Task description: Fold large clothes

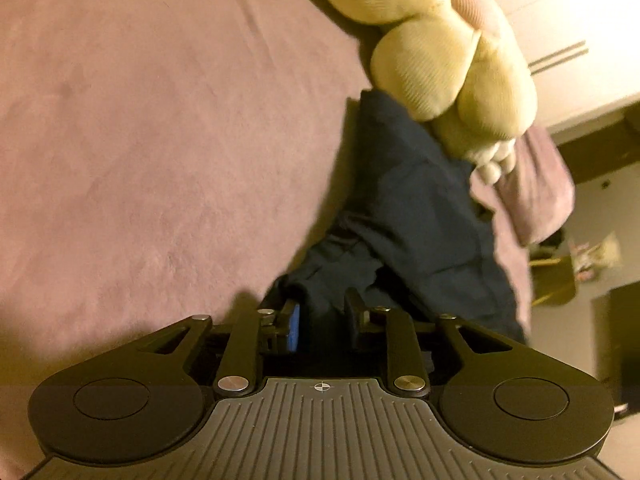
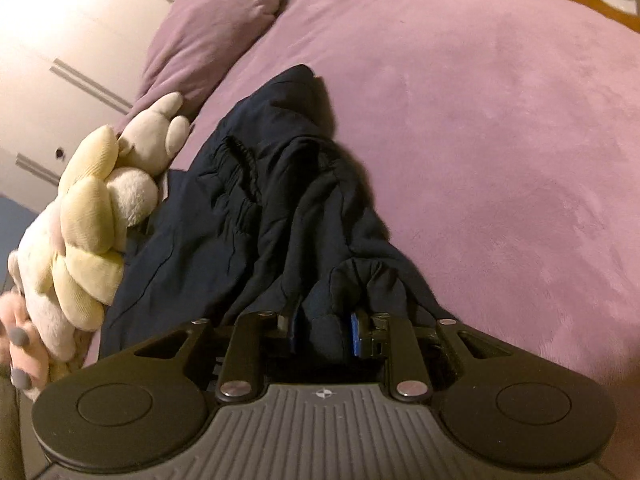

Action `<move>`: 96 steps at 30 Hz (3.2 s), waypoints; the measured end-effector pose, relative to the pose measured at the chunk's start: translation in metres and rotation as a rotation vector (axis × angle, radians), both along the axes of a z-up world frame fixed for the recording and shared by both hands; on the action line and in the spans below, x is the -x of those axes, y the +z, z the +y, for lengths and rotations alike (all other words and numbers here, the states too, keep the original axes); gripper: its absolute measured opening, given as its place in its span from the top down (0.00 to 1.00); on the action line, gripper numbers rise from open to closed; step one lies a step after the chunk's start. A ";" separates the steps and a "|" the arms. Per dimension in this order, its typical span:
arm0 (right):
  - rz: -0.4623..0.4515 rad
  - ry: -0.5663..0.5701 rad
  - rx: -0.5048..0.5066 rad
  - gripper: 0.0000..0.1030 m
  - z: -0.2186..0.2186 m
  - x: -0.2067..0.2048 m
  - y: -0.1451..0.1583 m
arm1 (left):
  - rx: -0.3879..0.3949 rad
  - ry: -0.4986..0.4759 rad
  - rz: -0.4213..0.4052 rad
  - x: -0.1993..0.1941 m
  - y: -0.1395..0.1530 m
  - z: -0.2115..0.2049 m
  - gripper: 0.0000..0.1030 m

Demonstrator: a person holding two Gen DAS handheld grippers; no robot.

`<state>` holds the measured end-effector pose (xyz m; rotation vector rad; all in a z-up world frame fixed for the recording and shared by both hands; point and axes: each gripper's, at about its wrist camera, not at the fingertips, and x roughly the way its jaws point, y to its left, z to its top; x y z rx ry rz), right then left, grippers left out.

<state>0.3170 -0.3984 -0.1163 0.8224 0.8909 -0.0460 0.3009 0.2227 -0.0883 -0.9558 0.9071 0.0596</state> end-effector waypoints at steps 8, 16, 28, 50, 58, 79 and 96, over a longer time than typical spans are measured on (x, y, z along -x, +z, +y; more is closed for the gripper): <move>-0.331 -0.032 0.073 0.24 -0.025 0.049 0.057 | -0.235 -0.042 -0.253 0.037 0.043 0.003 0.15; -0.188 0.170 0.374 0.32 0.004 0.039 0.027 | -0.369 -0.262 -0.156 0.009 0.007 -0.044 0.14; -0.196 0.299 0.488 0.91 0.036 0.009 0.022 | -0.474 -0.294 -0.183 0.005 0.023 -0.068 0.79; -0.247 0.219 0.545 0.89 0.048 -0.073 0.052 | -0.576 -0.268 -0.225 -0.083 0.026 -0.076 0.73; -0.206 0.257 0.510 0.83 0.043 -0.083 0.038 | -0.569 -0.302 -0.245 -0.083 0.027 -0.077 0.82; -0.317 0.011 0.883 0.90 0.120 -0.263 0.056 | -1.010 -0.072 -0.307 -0.270 -0.013 -0.138 0.57; -0.299 -0.054 0.482 0.76 0.056 -0.276 -0.032 | -0.646 0.058 -0.237 -0.277 -0.048 -0.084 0.05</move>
